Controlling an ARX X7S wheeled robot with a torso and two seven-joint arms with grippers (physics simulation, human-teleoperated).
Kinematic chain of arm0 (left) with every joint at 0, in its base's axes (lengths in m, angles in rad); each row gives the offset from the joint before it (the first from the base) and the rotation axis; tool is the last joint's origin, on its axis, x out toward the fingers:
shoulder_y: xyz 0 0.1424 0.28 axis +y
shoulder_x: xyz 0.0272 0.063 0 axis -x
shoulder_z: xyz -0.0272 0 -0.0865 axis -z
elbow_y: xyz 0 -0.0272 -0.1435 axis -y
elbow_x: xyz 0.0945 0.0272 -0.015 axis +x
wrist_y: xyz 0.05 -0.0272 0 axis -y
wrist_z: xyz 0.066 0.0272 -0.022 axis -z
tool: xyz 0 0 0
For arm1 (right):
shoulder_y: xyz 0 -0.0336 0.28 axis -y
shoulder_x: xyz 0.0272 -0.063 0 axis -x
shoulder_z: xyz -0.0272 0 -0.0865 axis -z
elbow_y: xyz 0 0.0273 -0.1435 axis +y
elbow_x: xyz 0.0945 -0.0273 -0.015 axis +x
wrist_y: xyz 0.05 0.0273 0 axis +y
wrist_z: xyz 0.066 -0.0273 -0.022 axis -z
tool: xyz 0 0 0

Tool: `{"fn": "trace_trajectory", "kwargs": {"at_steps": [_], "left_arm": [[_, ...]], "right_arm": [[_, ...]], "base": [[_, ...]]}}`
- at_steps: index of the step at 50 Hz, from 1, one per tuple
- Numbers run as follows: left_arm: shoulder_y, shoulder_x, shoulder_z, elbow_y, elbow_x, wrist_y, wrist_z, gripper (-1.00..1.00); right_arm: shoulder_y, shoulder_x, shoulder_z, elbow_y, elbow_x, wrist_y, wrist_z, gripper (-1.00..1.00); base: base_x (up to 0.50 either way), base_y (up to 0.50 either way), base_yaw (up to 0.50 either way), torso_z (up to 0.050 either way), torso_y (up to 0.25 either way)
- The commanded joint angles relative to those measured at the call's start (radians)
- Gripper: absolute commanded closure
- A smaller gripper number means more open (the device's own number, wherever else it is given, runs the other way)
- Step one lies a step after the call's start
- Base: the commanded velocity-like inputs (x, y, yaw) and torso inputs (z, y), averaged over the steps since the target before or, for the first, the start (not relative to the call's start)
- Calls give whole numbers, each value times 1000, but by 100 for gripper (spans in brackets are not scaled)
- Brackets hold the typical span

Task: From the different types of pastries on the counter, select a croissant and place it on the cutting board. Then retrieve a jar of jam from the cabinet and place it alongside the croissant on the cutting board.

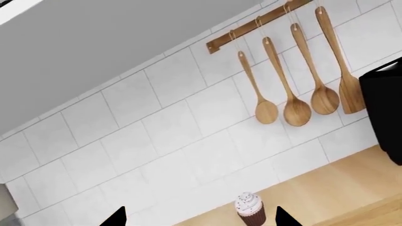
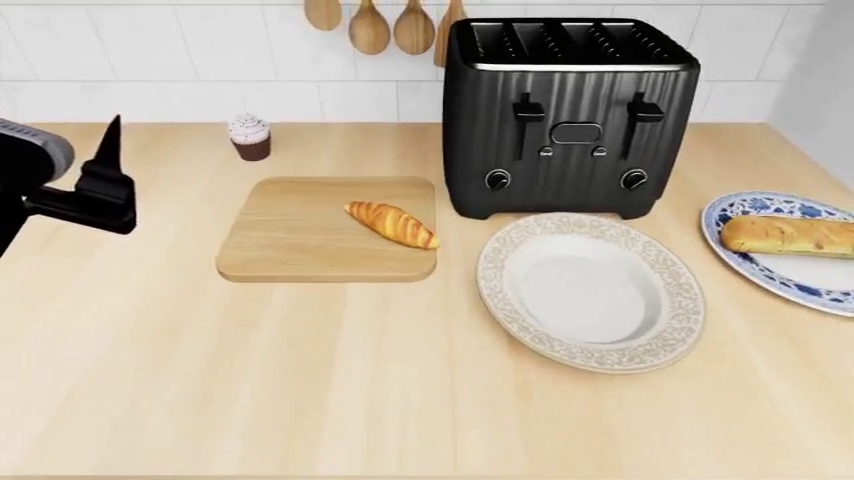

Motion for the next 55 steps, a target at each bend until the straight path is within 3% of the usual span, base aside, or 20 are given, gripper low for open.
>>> {"fn": "trace_trajectory", "kwargs": {"at_steps": [1, 15, 34, 49, 55], "left_arm": [[-6, 11, 19, -20, 5, 23, -1, -100], [-14, 13, 39, -19, -1, 21, 6, -100], [-13, 21, 71, -48, 19, 61, -2, -100], [4, 14, 35, -23, 5, 45, -8, -100], [-13, 0, 16, 12, -15, -6, -5, -100]], "right_arm": [[0, 0, 230, 1, -219, 8, 83, -100], [0, 3, 357, 41, -337, -34, 184, -100], [0, 1, 337, 48, -363, 4, 6, -100], [0, 0, 280, 75, -244, -3, 31, -100], [0, 1, 350, 110, -113, 8, 131, -100]], "base": [[0, 0, 0, 0, 0], [0, 0, 0, 0, 0], [0, -25, 0, 0, 0], [0, -330, 0, 0, 0], [0, 0, 0, 0, 0]]}}
